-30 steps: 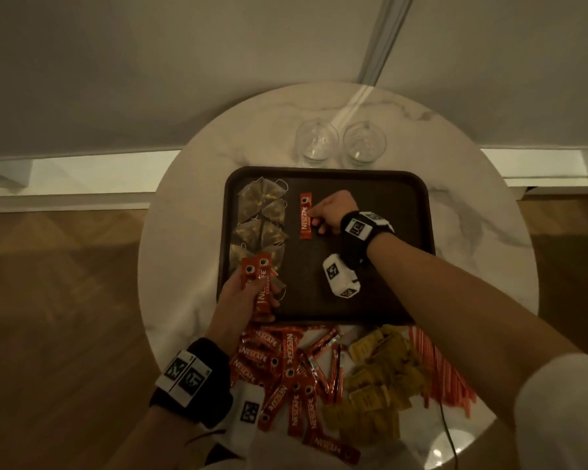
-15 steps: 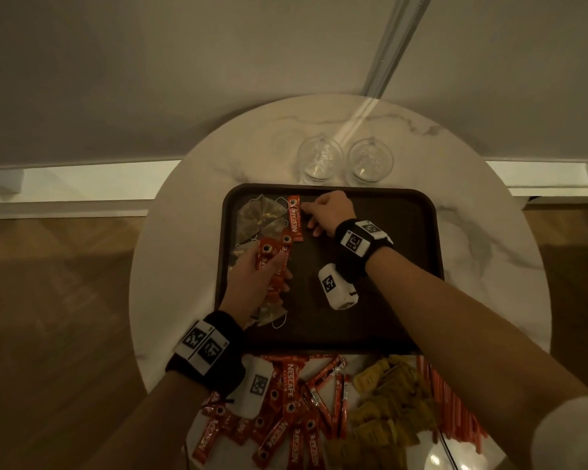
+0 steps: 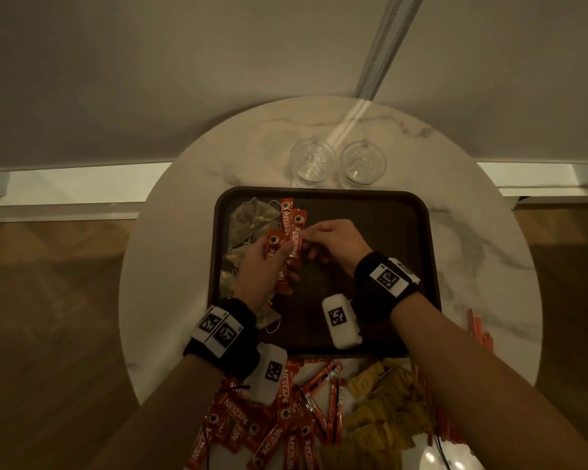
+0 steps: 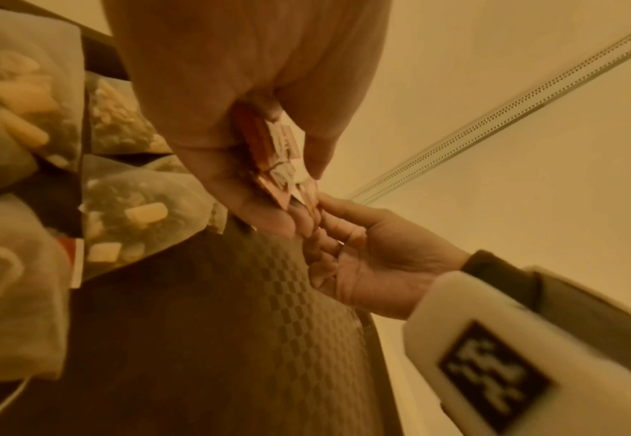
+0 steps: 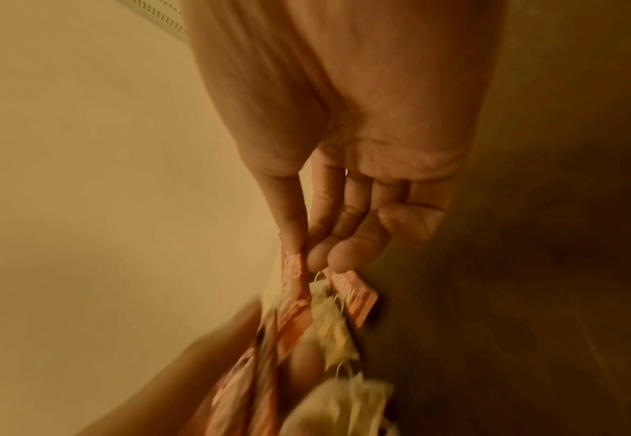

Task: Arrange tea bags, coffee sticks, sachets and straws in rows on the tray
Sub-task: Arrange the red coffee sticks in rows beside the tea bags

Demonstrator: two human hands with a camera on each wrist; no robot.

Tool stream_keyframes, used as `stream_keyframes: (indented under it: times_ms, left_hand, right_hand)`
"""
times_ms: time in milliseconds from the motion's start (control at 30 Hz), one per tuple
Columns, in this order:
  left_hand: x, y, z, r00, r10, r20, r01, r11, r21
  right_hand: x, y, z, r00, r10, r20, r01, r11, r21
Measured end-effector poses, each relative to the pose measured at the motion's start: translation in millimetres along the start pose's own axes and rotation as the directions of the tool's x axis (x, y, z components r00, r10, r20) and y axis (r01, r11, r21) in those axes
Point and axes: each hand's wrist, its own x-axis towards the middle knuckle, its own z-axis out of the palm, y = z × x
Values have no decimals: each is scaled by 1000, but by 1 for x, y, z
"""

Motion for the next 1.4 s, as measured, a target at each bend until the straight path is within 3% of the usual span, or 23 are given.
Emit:
stream_keyframes:
  times_ms: [133,333,467,733,867,1100,1233,1400]
  left_hand:
    - [0,-1,-7,998,-43,-46,41,998,-37]
    - [-3,10,-13,1000,0,0,0,1000,-28]
    - [-4,10,-16,1000,-2,7,2,998,-56]
    - [-6,9,-17,1000,-9,24,10,998,-57]
    - [-6,13,-14,1000,-13,28,16,993,-113]
    - [-4,13,-4,996,75,-44,-79,992,-96]
    - [-8,12,4,998,63,-24,-66,984,-165]
    - [-9,17,14,998,31,56,-14,959,-285]
  right_hand:
    - [20,-12,-16,991,14,-131,-36,986,-163]
    - [46,-24,-11,985,81,-156,-130,933,-336]
    - [54,-28,-6,972,129,-195,-193,913,-360]
    - [51,-28,-6,975,105,-195,-176,900,-399]
    - [31,-29,-9,982,7,-189,-71,940,-335]
    - [-39,-7,5,998,-29,48,36,989,-142]
    - [-52,4,11,994,-98,-56,95,994,-44]
    - [-52,8,15,993,-110,-41,111,994,15]
